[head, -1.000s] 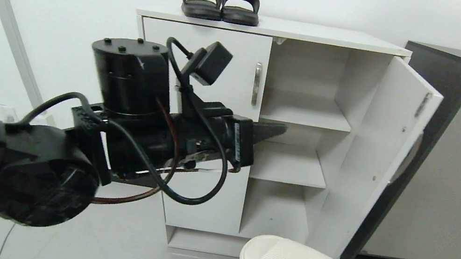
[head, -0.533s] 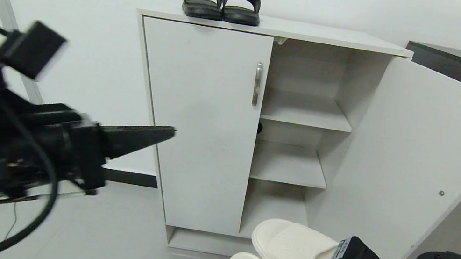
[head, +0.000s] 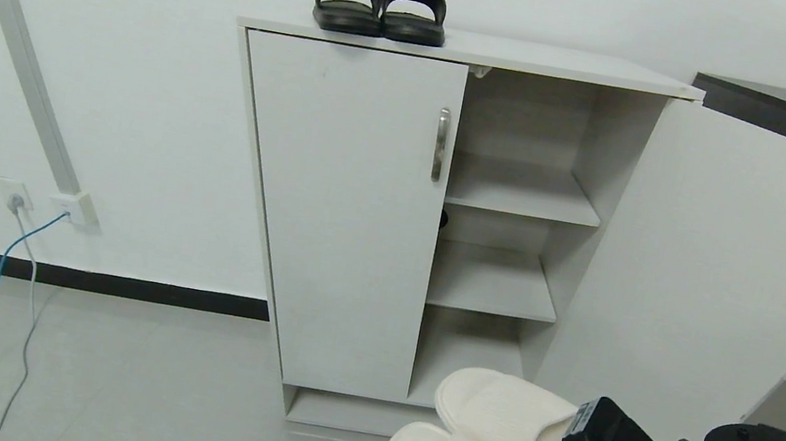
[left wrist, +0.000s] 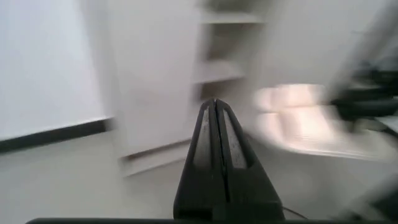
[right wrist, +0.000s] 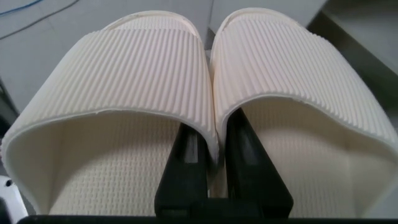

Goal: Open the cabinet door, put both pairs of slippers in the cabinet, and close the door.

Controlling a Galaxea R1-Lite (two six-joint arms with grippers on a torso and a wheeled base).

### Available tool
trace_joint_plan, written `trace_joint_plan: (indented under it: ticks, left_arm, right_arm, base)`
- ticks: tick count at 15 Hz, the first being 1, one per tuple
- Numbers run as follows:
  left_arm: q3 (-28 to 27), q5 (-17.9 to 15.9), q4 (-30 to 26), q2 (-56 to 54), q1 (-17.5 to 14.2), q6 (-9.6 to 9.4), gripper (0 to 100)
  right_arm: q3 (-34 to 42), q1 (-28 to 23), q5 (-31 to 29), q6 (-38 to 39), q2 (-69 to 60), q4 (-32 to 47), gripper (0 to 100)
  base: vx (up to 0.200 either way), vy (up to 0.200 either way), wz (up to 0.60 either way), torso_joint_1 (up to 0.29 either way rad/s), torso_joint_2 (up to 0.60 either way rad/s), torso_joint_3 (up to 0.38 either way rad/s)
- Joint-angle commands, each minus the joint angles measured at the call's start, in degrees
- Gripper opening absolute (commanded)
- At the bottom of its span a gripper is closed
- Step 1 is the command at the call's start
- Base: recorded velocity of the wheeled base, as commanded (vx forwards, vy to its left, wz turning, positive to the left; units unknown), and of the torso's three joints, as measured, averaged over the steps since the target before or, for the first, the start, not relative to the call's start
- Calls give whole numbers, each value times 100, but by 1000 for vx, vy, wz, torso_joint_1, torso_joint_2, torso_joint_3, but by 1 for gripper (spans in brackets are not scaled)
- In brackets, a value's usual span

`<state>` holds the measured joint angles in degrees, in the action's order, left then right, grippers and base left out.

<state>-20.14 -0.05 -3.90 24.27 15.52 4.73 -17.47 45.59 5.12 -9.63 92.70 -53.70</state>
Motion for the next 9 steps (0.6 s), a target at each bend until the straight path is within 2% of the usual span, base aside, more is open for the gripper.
trace_joint_plan:
  ticks: [1, 2, 4, 6, 7, 9]
  left_arm:
    - [722, 260, -137, -1249, -954, -148, 0]
    - [880, 260, -128, -1425, -1253, -148, 0]
    - [1161, 260, -128, -1803, -1613, -157, 0]
    - [1557, 207, -128, -2269, -1640, -192, 0]
    - [1671, 163, -85, -2427, -1569, -280, 0]
    - [1724, 14, 82, -2427, -1561, -385, 0]
  right_arm:
    - [7, -59, 15, -4, 12, 0, 0]
    - [-2, -50, 7, -13, 12, 0, 0]
    - [7, -50, 7, -13, 20, 0, 0]
    - [7, -50, 15, -4, 29, 0, 0]
    - [15, -50, 7, -4, 29, 0, 0]
    - [15, -50, 7, -21, 38, 0, 0]
  base:
    - [0, 0, 0, 0, 0, 0]
    - [0, 0, 0, 0, 0, 0]
    - [0, 0, 0, 0, 0, 0]
    - [0, 0, 0, 0, 0, 0]
    - [0, 0, 0, 0, 0, 0]
    - [0, 0, 0, 0, 0, 0]
